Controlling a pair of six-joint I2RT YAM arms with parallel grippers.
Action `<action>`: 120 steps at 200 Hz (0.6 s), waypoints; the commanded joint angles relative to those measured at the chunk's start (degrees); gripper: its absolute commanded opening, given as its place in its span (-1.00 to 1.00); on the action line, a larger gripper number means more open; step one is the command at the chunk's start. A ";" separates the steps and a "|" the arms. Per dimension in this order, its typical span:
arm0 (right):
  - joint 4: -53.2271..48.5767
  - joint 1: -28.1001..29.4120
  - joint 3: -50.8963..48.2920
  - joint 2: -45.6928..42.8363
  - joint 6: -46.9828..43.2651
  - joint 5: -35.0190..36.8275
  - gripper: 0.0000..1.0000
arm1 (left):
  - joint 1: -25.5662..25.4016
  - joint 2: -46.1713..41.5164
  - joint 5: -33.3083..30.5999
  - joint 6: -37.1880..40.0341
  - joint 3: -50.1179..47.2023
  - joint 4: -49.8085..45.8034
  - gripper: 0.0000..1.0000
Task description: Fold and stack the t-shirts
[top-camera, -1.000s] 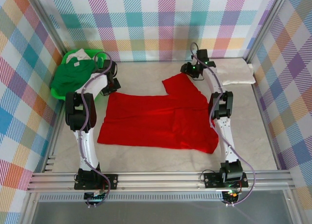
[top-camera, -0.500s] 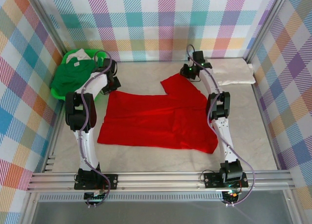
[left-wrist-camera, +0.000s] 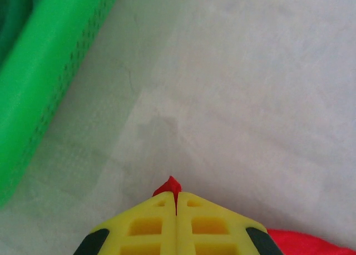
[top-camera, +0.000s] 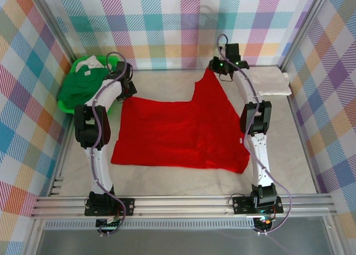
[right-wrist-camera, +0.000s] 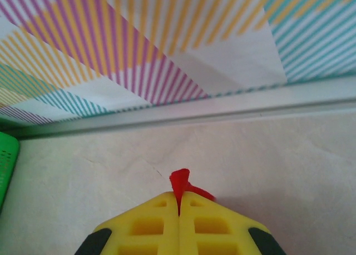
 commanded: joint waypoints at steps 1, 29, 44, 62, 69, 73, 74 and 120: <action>2.44 0.20 2.03 -1.33 -2.09 0.54 -1.00 | 0.71 2.63 -1.50 1.85 3.53 -0.70 -1.00; 1.71 0.17 5.14 -1.08 -3.51 0.23 -1.00 | 1.32 3.87 -1.94 2.09 5.44 -0.89 -1.00; 2.00 -0.13 5.45 -1.54 -4.24 -1.36 -1.00 | 1.90 3.80 -1.95 2.12 5.46 -0.98 -1.00; 1.96 -0.61 4.85 -2.74 -4.91 -4.98 -1.00 | 2.41 2.60 -1.84 2.40 4.10 -0.79 -1.00; 1.85 -0.71 4.19 -3.43 -5.43 -6.51 -1.00 | 2.42 1.50 -1.92 2.80 2.58 0.30 -1.00; 1.99 -0.75 3.43 -4.09 -5.99 -7.56 -1.00 | 2.41 0.59 -1.93 3.01 1.22 1.16 -1.00; 2.06 -0.73 3.12 -4.30 -6.12 -7.78 -1.00 | 2.42 0.38 -1.89 3.03 0.88 1.45 -1.00; 18.16 -0.77 -32.14 -25.70 -8.65 -8.35 -1.00 | 2.38 -8.76 -1.64 5.36 -13.19 10.21 -1.00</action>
